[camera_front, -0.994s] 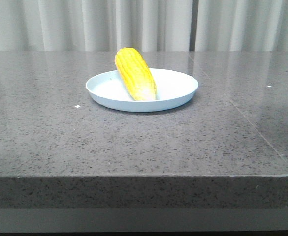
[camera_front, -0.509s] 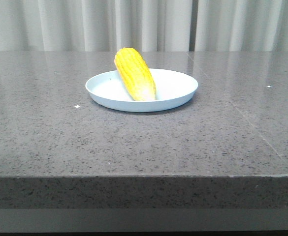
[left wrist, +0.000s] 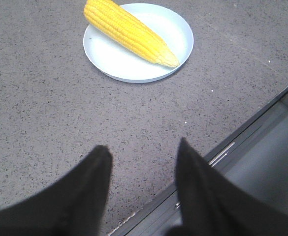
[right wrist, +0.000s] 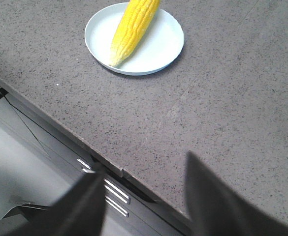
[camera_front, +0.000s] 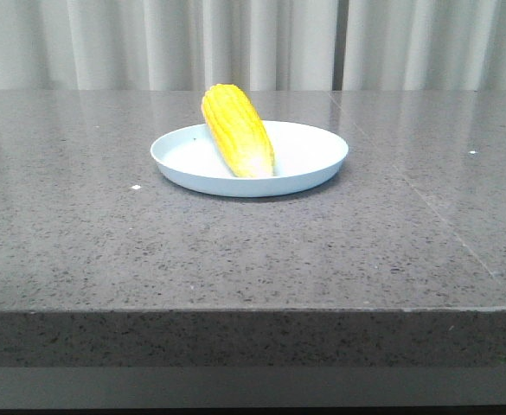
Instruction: Place corn on plate with both arms
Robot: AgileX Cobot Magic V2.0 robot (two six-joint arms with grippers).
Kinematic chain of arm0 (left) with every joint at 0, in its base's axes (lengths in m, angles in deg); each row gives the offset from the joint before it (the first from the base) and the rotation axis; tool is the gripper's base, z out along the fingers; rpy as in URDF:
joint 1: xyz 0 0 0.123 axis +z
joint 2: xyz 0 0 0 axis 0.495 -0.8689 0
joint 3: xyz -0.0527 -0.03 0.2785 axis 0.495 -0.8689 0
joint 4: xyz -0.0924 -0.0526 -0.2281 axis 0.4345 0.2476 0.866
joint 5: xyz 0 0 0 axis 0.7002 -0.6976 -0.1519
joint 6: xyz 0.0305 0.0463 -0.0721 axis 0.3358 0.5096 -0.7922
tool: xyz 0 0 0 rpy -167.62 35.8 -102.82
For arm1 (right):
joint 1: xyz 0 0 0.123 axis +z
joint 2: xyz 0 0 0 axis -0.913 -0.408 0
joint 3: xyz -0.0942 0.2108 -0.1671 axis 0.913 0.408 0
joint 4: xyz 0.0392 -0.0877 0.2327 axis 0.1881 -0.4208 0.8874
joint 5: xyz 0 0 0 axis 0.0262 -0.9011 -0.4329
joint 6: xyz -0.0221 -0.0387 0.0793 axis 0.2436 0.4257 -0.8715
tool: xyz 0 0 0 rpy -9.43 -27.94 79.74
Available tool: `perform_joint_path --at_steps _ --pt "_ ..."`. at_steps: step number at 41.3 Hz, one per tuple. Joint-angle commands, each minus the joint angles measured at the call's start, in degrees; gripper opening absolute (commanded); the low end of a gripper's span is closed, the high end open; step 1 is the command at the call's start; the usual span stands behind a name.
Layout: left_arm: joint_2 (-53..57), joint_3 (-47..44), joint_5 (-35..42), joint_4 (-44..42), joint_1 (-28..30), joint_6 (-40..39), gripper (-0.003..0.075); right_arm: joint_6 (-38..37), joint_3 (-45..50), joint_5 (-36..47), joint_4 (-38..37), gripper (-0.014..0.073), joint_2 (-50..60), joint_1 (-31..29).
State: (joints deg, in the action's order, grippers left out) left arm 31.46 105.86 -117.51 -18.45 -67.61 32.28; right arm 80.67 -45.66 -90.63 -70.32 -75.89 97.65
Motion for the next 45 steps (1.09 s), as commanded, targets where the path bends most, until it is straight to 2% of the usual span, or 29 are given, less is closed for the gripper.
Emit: perform_joint_path --at_steps 1,4,6,7,17,45 --pt "-0.11 1.58 3.61 -0.29 -0.32 -0.51 0.0085 0.58 -1.18 3.24 -0.41 0.0115 -0.25 -0.10" --pt "-0.11 1.58 3.61 -0.29 -0.32 -0.51 -0.0020 0.58 -1.18 3.24 -0.31 0.0003 -0.25 -0.10" --pt "-0.11 1.58 3.61 -0.34 -0.32 -0.51 -0.0020 0.53 -1.18 3.24 -0.06 -0.0067 -0.25 -0.10" --pt "-0.11 1.58 3.61 -0.46 -0.32 -0.51 -0.0020 0.53 -1.18 3.24 0.42 -0.0071 -0.25 -0.10" --pt "-0.11 1.58 2.91 -6.18 -0.32 -4.88 -0.0020 0.53 -1.18 3.93 0.42 -0.0067 -0.25 -0.10" --pt "0.10 1.24 3.60 -6.16 -0.55 -4.88 -0.0020 0.53 -1.18 3.69 0.42 -0.0067 -0.25 -0.10"
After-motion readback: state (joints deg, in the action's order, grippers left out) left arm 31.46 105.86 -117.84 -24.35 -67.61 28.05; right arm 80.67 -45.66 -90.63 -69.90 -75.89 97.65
